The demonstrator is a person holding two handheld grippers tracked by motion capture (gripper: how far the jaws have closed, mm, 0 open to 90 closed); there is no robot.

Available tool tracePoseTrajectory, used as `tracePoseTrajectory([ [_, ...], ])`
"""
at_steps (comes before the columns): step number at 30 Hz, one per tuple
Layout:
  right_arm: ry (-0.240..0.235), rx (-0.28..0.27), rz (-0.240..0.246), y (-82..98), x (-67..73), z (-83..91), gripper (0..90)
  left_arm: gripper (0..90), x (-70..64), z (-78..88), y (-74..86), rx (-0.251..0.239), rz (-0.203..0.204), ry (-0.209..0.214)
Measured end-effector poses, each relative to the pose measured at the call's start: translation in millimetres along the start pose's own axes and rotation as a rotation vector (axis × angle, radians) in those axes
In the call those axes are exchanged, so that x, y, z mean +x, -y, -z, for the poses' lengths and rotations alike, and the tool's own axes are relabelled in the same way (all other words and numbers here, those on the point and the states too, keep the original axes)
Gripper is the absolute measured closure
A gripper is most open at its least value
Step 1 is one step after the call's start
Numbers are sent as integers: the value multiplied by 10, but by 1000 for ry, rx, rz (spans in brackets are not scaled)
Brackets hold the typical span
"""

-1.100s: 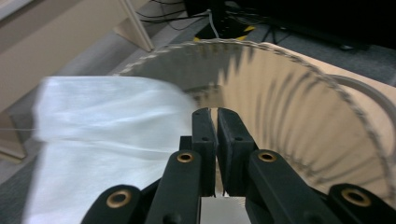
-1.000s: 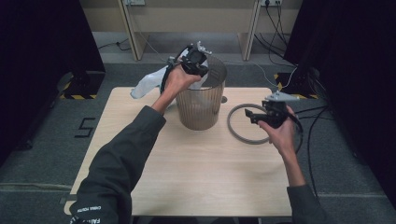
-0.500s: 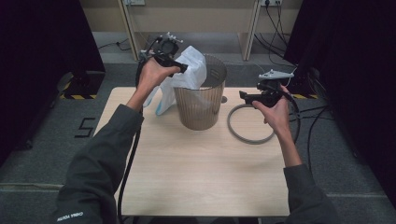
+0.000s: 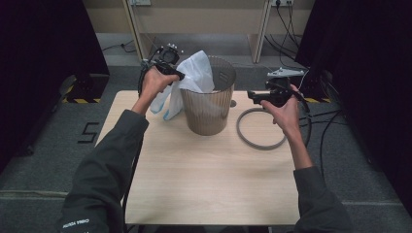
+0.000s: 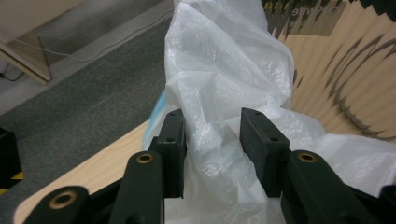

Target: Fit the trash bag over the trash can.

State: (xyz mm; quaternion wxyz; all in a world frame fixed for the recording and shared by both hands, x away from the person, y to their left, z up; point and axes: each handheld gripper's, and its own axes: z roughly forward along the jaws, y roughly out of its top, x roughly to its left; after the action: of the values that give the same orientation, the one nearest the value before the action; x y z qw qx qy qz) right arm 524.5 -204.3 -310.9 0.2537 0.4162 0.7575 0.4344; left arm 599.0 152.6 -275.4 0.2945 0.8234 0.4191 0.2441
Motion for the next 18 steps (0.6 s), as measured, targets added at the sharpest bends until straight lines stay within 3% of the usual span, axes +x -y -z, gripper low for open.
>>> tracePoseTrajectory([
  [3, 1, -5, -4, -9, -13, 9, 207, 632, 2, -10, -20, 8, -6, -8],
  [5, 4, -5, -10, -19, -21, 15, 207, 635, -19, -13, -32, -7, -22, -35],
  [6, 4, -7, -8, -29, -28, 21, 207, 676, -36, 18, -57, -32, -45, -70],
  [8, 7, -14, -7, -48, -37, 38, 207, 719, -56, 49, -82, -39, -56, -65],
  [10, 8, -14, -11, -61, -39, 42, 207, 801, -85, 82, -113, -34, -101, -93],
  [15, 7, -22, -10, -116, -24, 31, 207, 865, -165, 159, -185, -101, -130, -105],
  [18, 7, -28, -6, -177, -4, 17, 208, 871, -294, 178, -205, -132, -157, -68],
])
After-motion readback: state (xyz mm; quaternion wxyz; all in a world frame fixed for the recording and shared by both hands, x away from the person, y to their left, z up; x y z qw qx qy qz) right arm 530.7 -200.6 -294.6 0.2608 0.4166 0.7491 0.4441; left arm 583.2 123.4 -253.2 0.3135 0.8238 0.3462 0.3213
